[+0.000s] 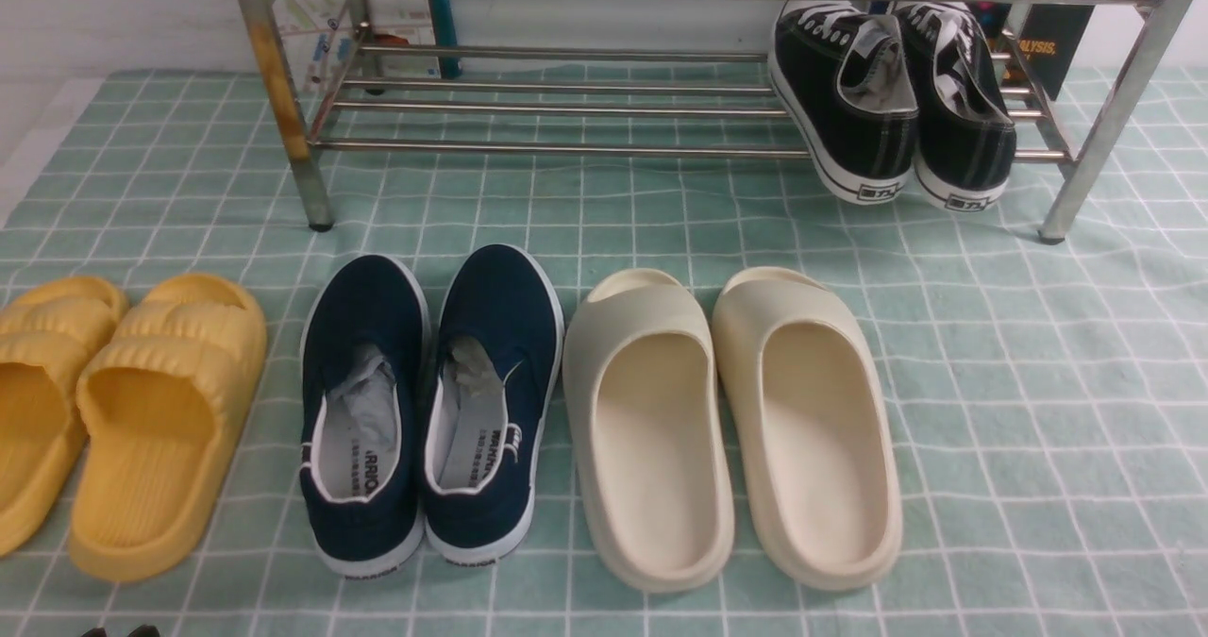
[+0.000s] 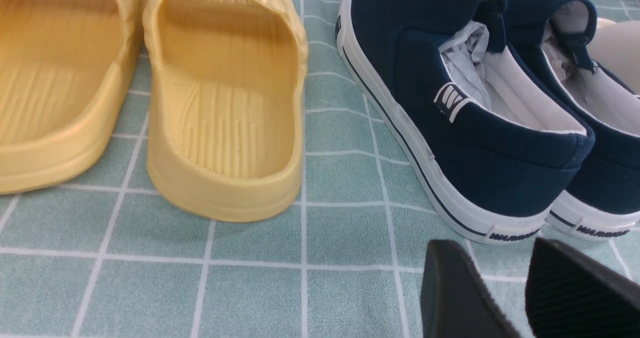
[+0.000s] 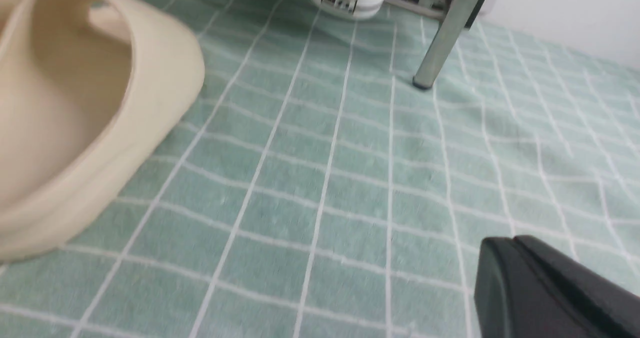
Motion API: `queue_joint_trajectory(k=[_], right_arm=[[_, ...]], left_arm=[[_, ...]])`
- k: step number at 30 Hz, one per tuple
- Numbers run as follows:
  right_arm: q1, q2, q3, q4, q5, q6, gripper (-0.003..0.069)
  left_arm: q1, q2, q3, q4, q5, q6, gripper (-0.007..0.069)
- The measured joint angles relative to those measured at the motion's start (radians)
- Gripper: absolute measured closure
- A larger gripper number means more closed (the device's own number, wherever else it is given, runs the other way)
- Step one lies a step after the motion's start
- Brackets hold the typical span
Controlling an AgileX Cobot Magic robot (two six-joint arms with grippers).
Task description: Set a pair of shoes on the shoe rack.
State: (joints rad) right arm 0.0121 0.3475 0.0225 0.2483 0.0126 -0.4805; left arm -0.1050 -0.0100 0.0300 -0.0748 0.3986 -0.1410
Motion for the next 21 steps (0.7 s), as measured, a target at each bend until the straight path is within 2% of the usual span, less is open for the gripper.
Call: queue_joint_trajectory(k=[7,12,16,21], right_arm=[[-0.001,-0.005,0.002,0.0,0.17,0.0,0.0636],[0.007,-0.185,0.001,-0.011,0.346,0.0,0.0632],[0.007,-0.33,-0.005,-0.012,0.38,0.0,0.0631],[0.007,-0.357,-0.007,-0.012,0.384,0.0,0.0628]], left_arm=[[0.0,0.0,0.0,0.0,0.0,0.0,0.0386],[0.0,0.0,0.0,0.0,0.0,0.0,0.0386],[0.0,0.0,0.0,0.0,0.0,0.0,0.0386],[0.0,-0.001,0.0,-0.001,0.0,0.0,0.0386]])
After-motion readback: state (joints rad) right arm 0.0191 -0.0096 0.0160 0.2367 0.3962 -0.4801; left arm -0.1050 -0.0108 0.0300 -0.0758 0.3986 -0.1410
